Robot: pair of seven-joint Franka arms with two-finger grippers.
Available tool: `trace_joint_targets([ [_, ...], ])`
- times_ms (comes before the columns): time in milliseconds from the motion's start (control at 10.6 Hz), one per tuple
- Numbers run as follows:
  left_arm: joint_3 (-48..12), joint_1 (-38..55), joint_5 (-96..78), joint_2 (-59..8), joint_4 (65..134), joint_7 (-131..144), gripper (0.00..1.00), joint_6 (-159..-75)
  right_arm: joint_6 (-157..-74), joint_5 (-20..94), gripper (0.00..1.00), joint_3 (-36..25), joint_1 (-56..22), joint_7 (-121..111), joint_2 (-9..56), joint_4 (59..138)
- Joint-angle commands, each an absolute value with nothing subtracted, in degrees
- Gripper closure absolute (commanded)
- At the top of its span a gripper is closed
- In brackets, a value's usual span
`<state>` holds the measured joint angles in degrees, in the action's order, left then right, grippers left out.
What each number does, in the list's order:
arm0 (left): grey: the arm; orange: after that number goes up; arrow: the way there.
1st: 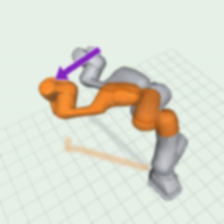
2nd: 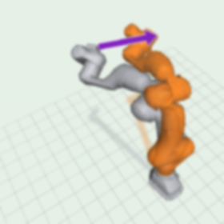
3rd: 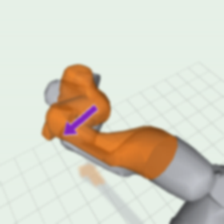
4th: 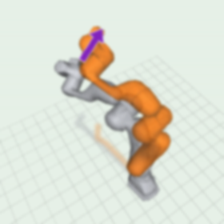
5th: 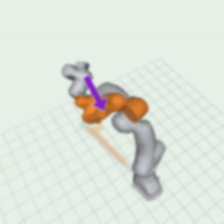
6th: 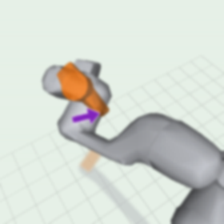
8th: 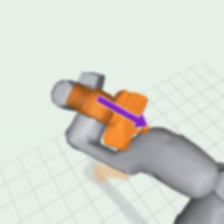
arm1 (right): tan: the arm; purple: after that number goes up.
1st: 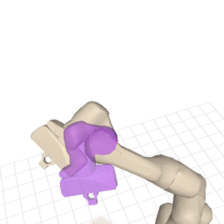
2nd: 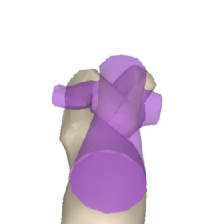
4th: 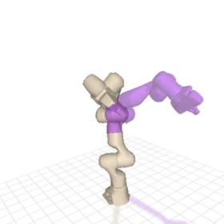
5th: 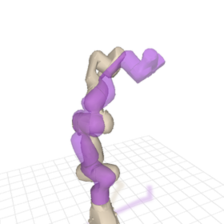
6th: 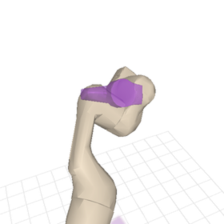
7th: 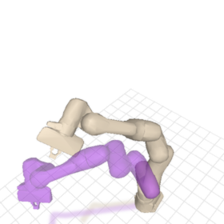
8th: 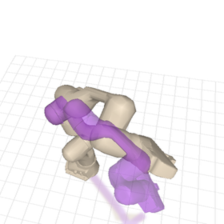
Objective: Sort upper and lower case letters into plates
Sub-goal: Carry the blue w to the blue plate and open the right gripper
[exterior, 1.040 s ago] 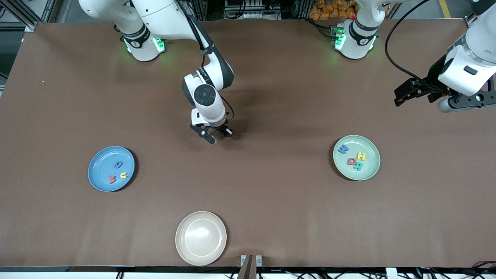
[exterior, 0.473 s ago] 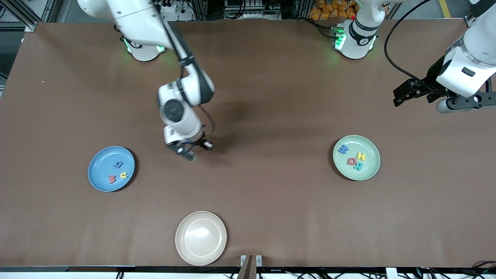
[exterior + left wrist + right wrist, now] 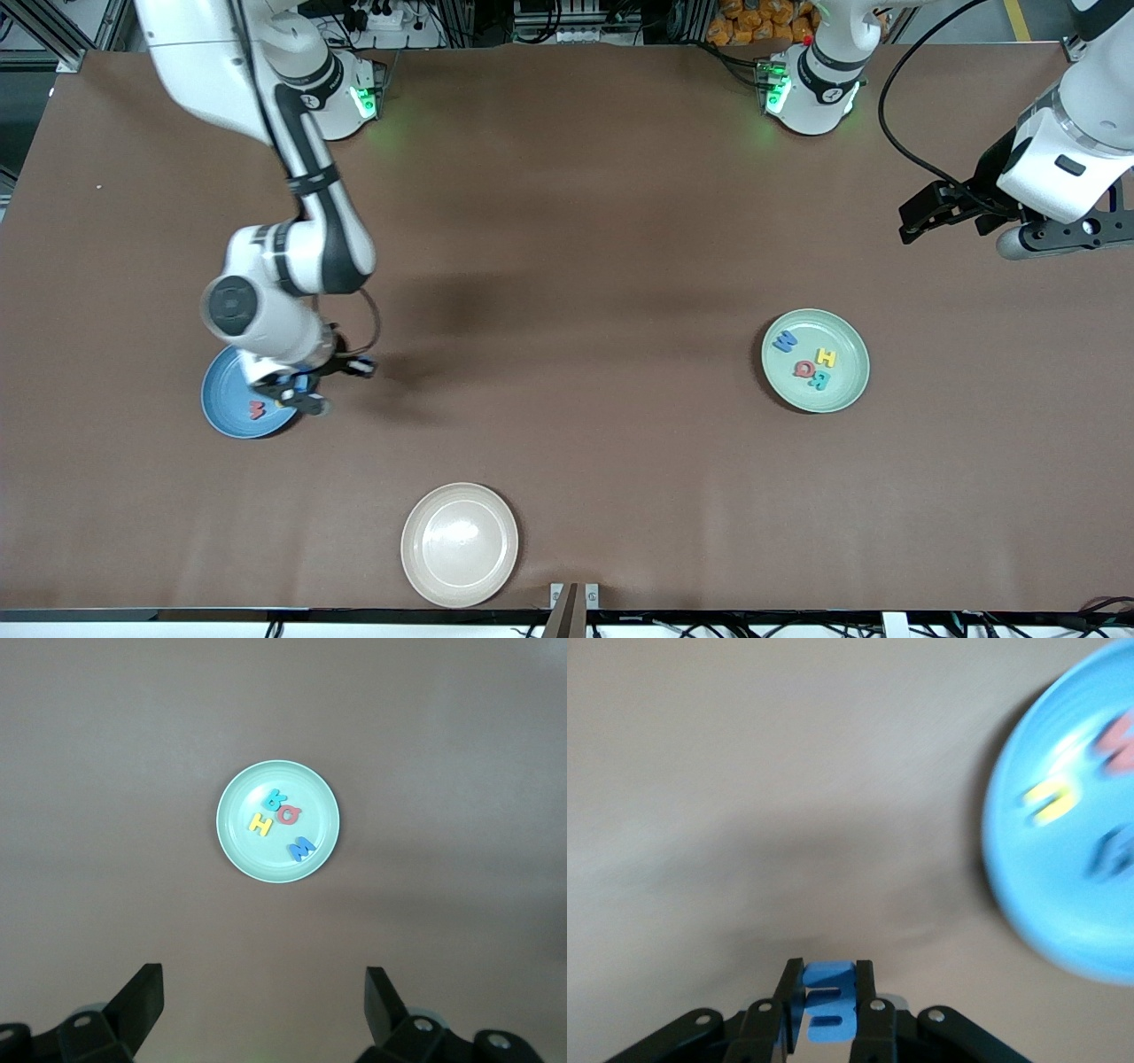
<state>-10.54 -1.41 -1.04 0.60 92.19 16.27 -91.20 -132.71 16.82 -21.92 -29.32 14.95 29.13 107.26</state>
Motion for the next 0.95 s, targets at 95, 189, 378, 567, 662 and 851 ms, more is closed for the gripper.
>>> trace_joint_targets([
  [95, -10.2, -1.7, -2.6, 1.3, 92.6, 14.8, 0.00, -90.7, -131.8, 16.5, 1.00, -22.9, -20.4, -3.5, 29.6, 106.8],
  [189, -10.2, -1.7, -2.6, 1.1, 92.6, 14.8, 0.00, -90.7, -132.2, 15.7, 1.00, -22.9, -17.5, -8.5, 30.4, 106.0],
  [378, -10.2, -1.6, -2.6, 1.1, 92.6, 14.9, 0.00, -90.7, -132.2, 15.6, 0.97, -22.8, -13.9, -14.0, 33.2, 102.9],
  [567, -10.2, -1.6, -2.6, 1.1, 92.6, 14.9, 0.00, -90.7, -132.1, 15.7, 0.13, -22.8, -13.2, -16.3, 34.0, 102.0],
  [662, -10.2, -1.6, -2.6, 1.1, 92.6, 14.9, 0.00, -90.7, -131.8, 15.7, 0.00, -22.8, -13.3, -16.4, 33.6, 101.8],
  [851, -10.2, -1.6, -2.6, 1.1, 92.6, 14.8, 0.00, -90.7, -130.4, 15.7, 0.00, -22.7, -14.2, -17.7, 32.9, 101.8],
])
